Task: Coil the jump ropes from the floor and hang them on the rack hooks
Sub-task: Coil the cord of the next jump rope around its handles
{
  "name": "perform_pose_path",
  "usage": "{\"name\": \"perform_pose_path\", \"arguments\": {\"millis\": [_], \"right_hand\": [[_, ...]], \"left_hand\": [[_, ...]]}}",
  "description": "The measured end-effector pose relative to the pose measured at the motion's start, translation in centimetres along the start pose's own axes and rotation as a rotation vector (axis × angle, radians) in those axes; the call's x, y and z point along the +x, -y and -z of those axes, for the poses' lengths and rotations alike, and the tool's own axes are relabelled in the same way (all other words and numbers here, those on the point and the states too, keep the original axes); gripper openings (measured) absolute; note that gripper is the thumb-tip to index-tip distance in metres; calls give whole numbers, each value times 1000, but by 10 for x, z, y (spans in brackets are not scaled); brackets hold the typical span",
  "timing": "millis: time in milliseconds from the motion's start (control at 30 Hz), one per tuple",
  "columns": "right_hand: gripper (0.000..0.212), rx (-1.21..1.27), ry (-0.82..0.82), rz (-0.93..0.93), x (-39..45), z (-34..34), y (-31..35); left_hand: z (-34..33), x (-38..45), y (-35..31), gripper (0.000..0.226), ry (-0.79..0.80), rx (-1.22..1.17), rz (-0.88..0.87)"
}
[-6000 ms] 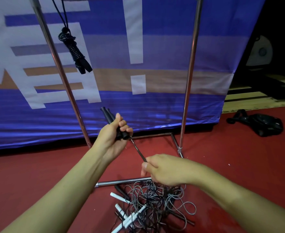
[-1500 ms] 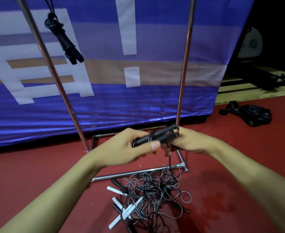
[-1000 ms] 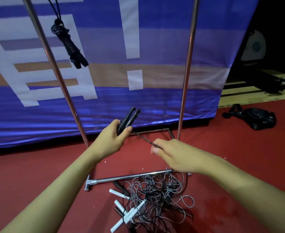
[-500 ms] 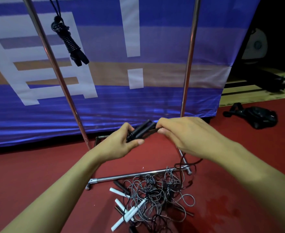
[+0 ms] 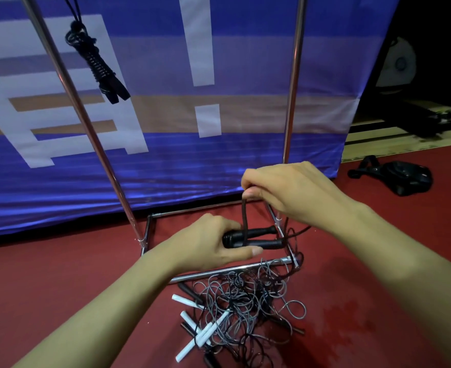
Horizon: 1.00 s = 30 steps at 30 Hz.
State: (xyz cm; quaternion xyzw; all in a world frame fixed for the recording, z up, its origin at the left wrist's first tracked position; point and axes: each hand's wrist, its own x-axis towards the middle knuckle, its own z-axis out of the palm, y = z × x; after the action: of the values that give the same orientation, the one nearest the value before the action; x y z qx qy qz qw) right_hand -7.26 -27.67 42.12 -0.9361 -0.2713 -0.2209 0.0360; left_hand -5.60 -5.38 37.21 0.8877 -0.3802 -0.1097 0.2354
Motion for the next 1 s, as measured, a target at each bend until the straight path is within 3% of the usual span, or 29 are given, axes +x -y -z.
{"name": "perform_pose_path", "arguments": {"millis": [167,300,400,500,633,867,1000], "right_hand": [[41,32,46,-113,-9,-20,-27],[43,299,94,-98,-12,-48,-31],[44,597,148,-192,-12,-58,-26],[29,996,276,-337,-18,-65,-14],[33,1028,234,-501,-22,-76,-8],[15,601,186,-150,-22,-73,11],[17,864,328,-366,-20,-69,26]], "left_hand": [[12,-5,-16,43,86,-69,-66],[14,-10,-26,37,136,-214,-90],[16,-10,-27,46,20,-284,-97],[18,-10,-18,39,-125,-323,-43],[17,-8,-7,16,-254,-570,99],[17,2,10,44,-383,-772,192],[16,7,22,44,-454,-709,239]]}}
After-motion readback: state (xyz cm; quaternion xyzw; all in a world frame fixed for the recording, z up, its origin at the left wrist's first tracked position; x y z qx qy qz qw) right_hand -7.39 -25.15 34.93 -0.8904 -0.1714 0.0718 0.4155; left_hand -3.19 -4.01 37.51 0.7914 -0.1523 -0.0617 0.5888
